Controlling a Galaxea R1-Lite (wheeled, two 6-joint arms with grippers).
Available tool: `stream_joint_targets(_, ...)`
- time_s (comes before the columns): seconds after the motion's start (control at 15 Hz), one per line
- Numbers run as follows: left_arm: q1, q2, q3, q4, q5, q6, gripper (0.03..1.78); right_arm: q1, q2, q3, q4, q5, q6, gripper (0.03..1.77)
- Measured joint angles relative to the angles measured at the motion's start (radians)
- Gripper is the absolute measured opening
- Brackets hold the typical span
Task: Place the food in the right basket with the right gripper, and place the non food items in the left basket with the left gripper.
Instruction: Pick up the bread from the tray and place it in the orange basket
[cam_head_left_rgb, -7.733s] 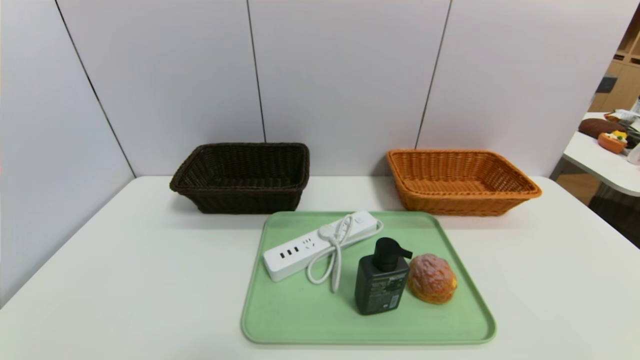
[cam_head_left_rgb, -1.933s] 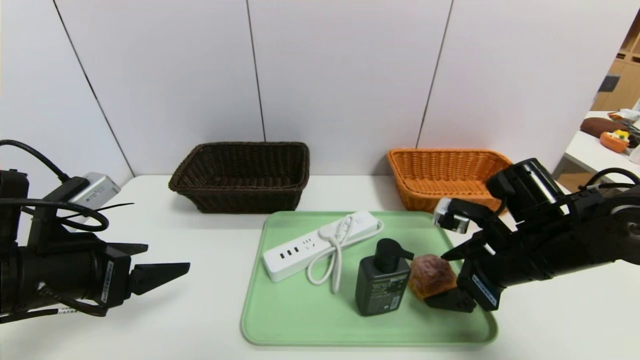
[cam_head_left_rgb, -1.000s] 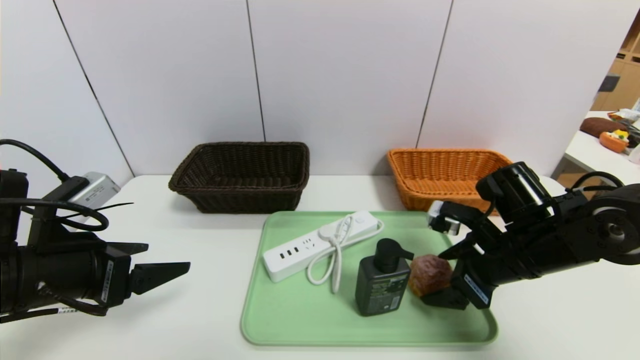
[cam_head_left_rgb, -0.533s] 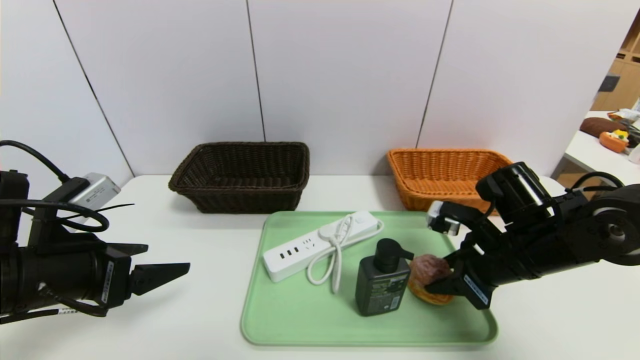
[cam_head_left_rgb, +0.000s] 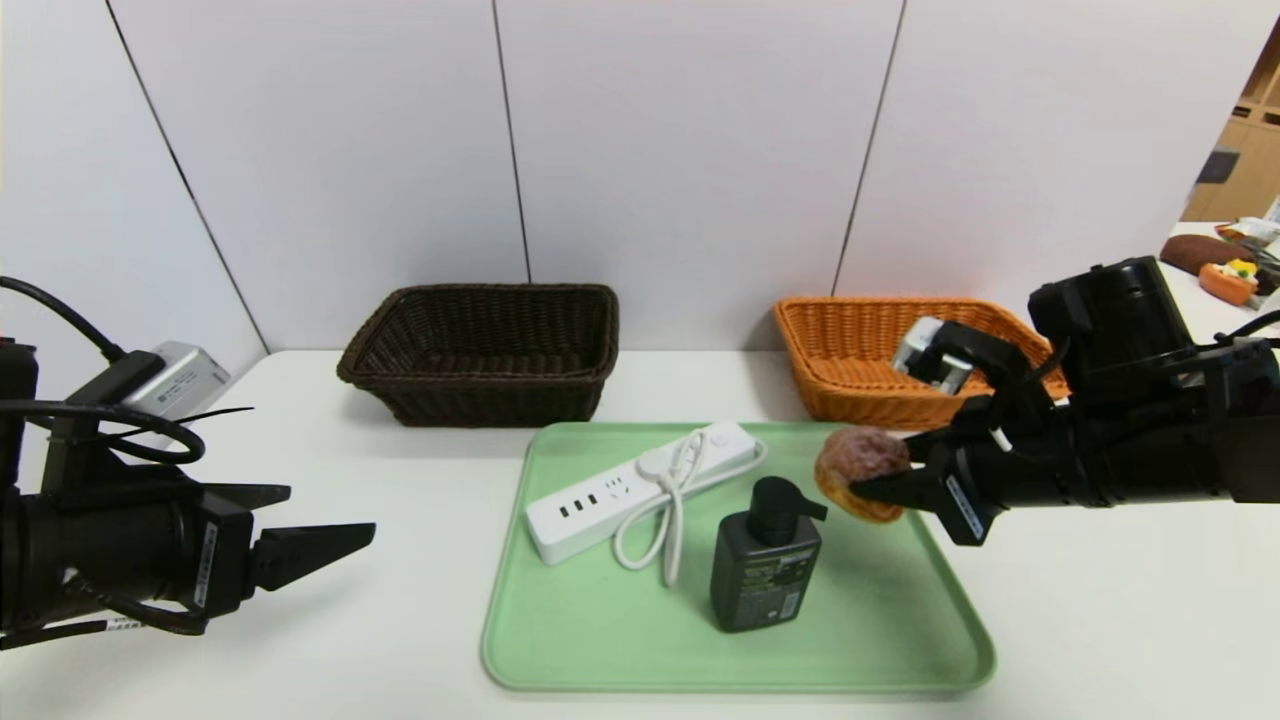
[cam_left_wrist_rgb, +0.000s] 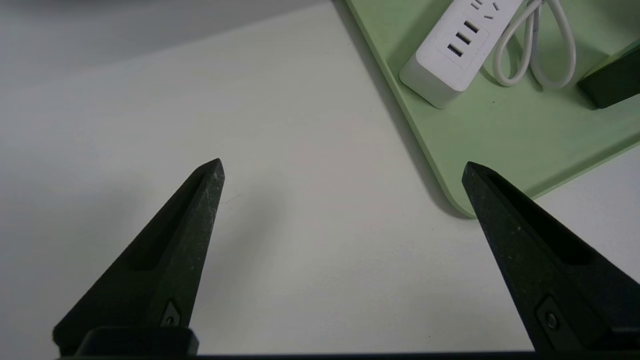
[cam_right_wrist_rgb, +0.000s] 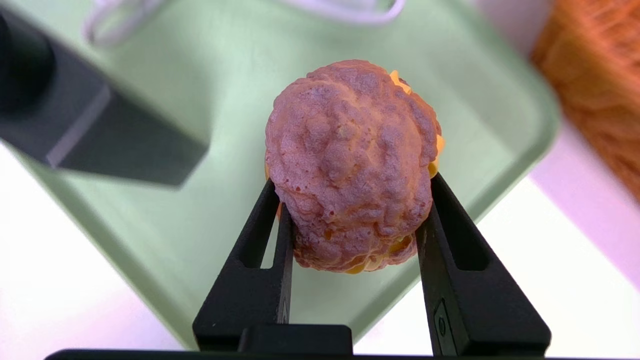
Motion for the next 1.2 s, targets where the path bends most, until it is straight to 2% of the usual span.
stream_joint_targets(0.13,0.000,-0.004,0.000,0.000,0.000,-0.001,1.69,-0.016,-0.013,-0.005,-0.108,-0.002,0.076,0.71)
stream_joint_targets(0.27,0.001,-0.006,0.000,0.000,0.001,-0.002,1.69,-0.047,-0.016,-0.024,-0.180,-0.003,0.106,0.71)
stream_joint_targets(0.33,0.001,-0.006,0.000,0.000,-0.001,-0.006,1.69,-0.059,-0.016,-0.047,-0.184,-0.009,0.123,0.71)
stream_joint_targets(0.6,0.001,0.000,0.000,0.000,-0.003,-0.005,1.69,-0.118,0.038,-0.185,-0.180,-0.090,0.185,0.70)
stream_joint_targets(0.8,0.001,0.001,0.000,-0.001,-0.001,-0.005,1.69,-0.164,0.115,-0.275,-0.165,-0.126,0.191,0.70)
stream_joint_targets(1.0,0.001,0.005,0.001,0.000,-0.001,-0.005,1.69,-0.199,0.211,-0.353,-0.162,-0.206,0.191,0.70)
stream_joint_targets(1.2,0.001,0.007,0.007,-0.001,-0.001,-0.005,1.69,-0.239,0.305,-0.437,-0.095,-0.226,0.193,0.70)
